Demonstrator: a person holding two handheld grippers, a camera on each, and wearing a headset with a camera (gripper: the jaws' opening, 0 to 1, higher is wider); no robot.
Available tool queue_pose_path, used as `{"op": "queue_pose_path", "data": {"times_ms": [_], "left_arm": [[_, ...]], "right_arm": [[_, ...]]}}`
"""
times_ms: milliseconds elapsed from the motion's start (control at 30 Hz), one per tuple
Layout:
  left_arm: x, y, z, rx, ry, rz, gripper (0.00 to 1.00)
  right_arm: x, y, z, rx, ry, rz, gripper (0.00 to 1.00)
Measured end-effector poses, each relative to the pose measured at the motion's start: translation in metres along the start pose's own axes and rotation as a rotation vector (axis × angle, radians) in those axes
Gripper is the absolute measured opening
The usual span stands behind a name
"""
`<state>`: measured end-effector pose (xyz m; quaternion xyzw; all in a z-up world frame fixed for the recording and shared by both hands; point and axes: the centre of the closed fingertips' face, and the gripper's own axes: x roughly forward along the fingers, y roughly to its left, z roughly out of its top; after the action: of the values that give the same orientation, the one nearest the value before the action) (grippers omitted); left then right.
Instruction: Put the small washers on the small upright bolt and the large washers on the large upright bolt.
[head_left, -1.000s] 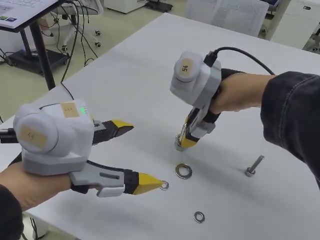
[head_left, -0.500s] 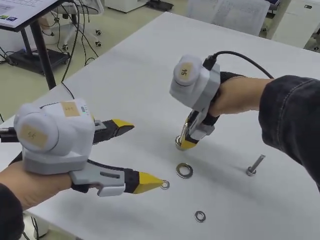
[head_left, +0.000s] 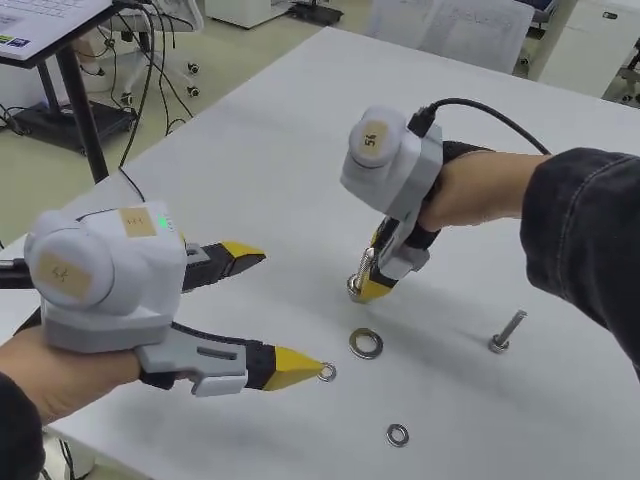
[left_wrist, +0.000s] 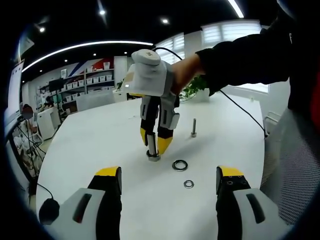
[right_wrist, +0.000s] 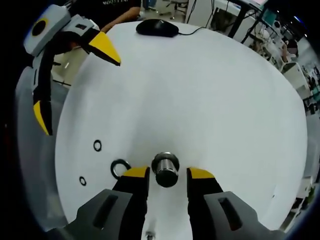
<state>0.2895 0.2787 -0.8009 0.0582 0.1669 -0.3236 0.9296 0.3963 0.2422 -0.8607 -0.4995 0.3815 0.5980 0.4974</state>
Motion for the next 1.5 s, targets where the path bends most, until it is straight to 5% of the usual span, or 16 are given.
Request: {"op": "queue_pose_path", "data": {"times_ms": [700,1500], "left_arm": [[-0.003,-0.001,0.002,0.006,-0.006,-0.003,0.77],[-0.009,-0.002,0.009,0.035,-0.012,0.002,0.76]], "right_arm": [[-0.041,0.01,-0.015,0.003,-0.009,-0.062,0.31],[-0.016,0.057,-0.017,-0.002,-0.008,0.012,0.31]]}}
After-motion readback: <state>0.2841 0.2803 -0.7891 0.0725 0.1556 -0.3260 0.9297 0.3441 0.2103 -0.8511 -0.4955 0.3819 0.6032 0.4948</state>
